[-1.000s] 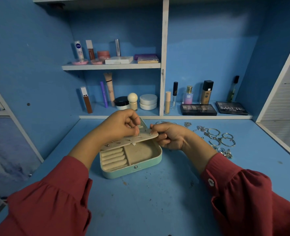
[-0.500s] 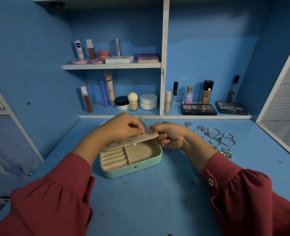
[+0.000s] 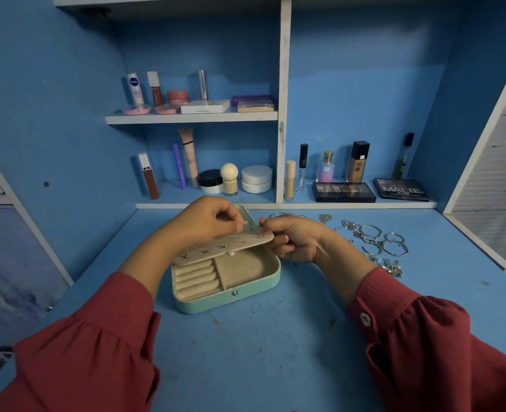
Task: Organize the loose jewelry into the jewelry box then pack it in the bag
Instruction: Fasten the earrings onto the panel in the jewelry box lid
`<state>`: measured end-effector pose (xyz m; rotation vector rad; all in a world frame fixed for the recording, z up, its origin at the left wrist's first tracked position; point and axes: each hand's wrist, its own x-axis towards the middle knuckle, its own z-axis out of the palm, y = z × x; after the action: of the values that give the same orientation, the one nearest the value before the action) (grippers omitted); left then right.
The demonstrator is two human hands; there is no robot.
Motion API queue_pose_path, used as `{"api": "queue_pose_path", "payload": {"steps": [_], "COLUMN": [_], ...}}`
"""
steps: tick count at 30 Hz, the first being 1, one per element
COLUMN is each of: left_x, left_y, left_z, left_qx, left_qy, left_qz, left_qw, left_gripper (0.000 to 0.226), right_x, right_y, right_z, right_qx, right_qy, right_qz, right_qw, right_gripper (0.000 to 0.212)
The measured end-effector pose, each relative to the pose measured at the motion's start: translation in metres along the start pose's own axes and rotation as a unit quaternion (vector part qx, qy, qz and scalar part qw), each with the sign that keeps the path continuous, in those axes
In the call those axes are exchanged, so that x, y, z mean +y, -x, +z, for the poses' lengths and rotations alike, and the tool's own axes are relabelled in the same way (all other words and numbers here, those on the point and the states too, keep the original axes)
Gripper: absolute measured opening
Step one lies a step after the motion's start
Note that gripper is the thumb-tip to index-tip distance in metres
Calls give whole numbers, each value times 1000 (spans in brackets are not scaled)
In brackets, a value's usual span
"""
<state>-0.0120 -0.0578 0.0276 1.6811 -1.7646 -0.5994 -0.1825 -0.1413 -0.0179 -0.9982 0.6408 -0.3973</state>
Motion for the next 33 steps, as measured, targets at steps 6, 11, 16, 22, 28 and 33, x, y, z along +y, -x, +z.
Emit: {"api": "queue_pose_path", "payload": {"steps": [6,11,16,22,28,33], "left_x": [-7,-7,-6,-9,-9,-9], "left_y": [3,5,7,8,8,9], "left_z": [-6,-5,-2,-3,-4,-3], "left_qx": [-16,-10,17,29,30,16], "left_qy": [2,11,21,39,51,34], "left_qz": [-12,-4,-14,-23,-19,-2], "left_qw": [1000,1000,1000,999,998,999], "left_gripper": [16,19,23,23,19,17], "right_x": [0,0,0,0,0,0], "right_y": [1,0,0,-1,-1,-1], "right_z": [1,0,0,0,0,0], "right_qx": [2,0,-1,3,4,3], "right_qy": [3,2,3,9,9,9], "right_qz": [1,-1,-1,0,0,3], "right_qw": [1000,1000,1000,1000,1000,1000], "right_gripper": [28,28,28,29,30,30]}}
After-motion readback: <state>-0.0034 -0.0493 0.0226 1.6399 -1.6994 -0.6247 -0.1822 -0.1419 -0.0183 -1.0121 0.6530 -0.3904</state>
